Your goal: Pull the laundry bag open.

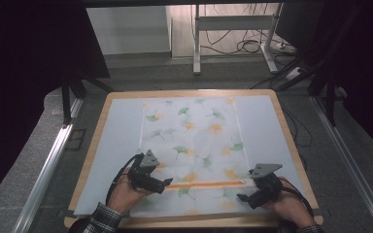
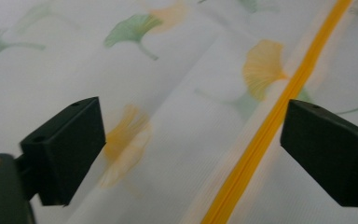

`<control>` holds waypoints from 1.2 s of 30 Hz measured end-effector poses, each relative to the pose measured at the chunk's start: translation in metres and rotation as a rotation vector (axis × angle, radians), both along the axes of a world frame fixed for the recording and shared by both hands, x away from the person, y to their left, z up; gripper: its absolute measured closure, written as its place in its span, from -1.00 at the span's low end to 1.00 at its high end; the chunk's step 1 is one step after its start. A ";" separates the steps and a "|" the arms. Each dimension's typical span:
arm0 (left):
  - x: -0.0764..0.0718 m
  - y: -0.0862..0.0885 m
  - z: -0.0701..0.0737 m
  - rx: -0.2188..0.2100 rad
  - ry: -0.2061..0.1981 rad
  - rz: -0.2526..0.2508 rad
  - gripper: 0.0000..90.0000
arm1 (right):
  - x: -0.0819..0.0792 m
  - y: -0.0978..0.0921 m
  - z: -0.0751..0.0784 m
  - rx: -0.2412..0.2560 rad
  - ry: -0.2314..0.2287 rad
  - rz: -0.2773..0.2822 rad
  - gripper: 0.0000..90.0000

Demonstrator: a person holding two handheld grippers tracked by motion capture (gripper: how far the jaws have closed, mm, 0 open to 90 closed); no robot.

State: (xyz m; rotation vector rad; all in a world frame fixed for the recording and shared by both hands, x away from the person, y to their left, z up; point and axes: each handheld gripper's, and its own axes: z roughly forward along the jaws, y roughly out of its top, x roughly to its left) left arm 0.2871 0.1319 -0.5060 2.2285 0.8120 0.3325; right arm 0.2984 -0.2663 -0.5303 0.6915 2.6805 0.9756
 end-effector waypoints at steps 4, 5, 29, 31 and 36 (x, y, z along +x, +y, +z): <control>0.006 -0.018 0.006 -0.058 0.038 -0.071 -0.47 | 0.000 0.000 0.000 0.001 0.000 -0.001 -1.00; 0.006 -0.023 0.007 -0.070 0.039 -0.082 -0.36 | 0.000 0.000 0.000 0.001 -0.001 0.000 -1.00; 0.034 -0.148 -0.003 -0.128 0.039 -0.330 0.44 | -0.001 0.000 -0.001 0.012 -0.001 -0.011 -1.00; 0.035 -0.157 -0.004 -0.126 0.032 -0.349 0.46 | 0.000 0.000 -0.001 0.012 -0.003 -0.010 -1.00; 0.038 -0.179 -0.008 -0.112 0.036 -0.384 0.60 | -0.001 -0.001 -0.001 0.013 -0.001 -0.009 -1.00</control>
